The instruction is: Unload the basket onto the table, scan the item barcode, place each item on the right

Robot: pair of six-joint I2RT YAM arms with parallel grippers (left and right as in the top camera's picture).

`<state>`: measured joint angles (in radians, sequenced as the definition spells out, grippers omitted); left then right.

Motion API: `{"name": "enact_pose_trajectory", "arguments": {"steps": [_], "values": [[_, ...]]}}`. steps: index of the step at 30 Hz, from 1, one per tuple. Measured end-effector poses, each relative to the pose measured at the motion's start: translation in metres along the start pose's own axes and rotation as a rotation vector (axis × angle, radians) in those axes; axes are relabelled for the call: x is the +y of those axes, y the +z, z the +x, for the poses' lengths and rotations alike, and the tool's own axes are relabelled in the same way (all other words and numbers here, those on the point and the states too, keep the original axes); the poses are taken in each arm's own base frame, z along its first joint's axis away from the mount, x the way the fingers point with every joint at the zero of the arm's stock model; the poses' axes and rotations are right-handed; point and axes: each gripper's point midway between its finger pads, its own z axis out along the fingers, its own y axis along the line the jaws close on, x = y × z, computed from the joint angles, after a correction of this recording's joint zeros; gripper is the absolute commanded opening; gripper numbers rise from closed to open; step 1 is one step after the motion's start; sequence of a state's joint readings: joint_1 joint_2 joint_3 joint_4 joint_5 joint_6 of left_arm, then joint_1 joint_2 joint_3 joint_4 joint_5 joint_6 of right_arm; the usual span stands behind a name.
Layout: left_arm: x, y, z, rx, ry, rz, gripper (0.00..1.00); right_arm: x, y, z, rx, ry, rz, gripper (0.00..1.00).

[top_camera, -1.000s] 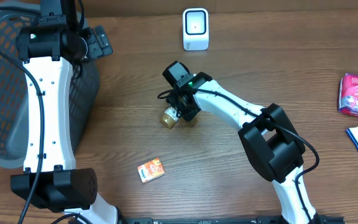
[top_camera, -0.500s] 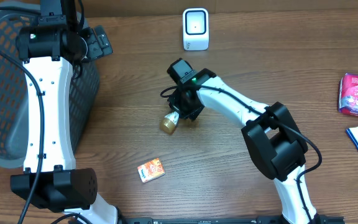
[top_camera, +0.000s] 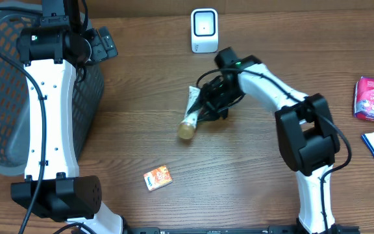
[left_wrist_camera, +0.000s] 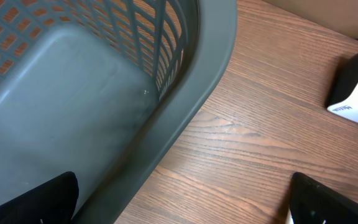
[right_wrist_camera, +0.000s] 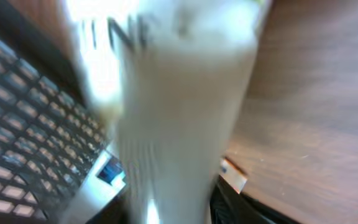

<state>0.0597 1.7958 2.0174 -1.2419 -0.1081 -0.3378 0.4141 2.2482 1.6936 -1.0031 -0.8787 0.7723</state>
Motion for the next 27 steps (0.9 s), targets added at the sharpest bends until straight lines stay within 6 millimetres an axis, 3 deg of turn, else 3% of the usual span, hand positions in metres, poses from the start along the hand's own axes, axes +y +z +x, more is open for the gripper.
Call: {"name": "enact_pose_trajectory", "arguments": {"steps": [4,6,7,9,16,23,27], "values": [[0.000,0.000,0.000,0.000,0.000,0.000,1.00,-0.026,-0.016,-0.026,-0.115,0.032,0.095,0.35],[0.000,0.000,0.000,0.000,0.000,0.000,1.00,-0.041,-0.020,-0.036,-0.181,0.044,0.175,0.45],[0.000,0.000,0.000,0.000,0.000,0.000,1.00,-0.049,-0.022,-0.041,-0.214,0.044,0.217,0.59],[0.000,0.000,0.000,0.000,0.000,0.000,1.00,-0.058,-0.026,-0.050,-0.273,0.024,0.283,0.98],[0.000,0.000,0.000,0.000,0.000,0.000,1.00,-0.039,-0.033,-0.069,-0.351,-0.125,0.241,1.00],[0.000,0.000,0.000,0.000,0.000,0.000,1.00,-0.035,-0.071,-0.108,-0.467,-0.052,0.126,0.99],[0.000,0.000,0.000,0.000,0.000,0.000,1.00,-0.028,-0.081,-0.120,-0.514,-0.053,0.085,0.99]]}}
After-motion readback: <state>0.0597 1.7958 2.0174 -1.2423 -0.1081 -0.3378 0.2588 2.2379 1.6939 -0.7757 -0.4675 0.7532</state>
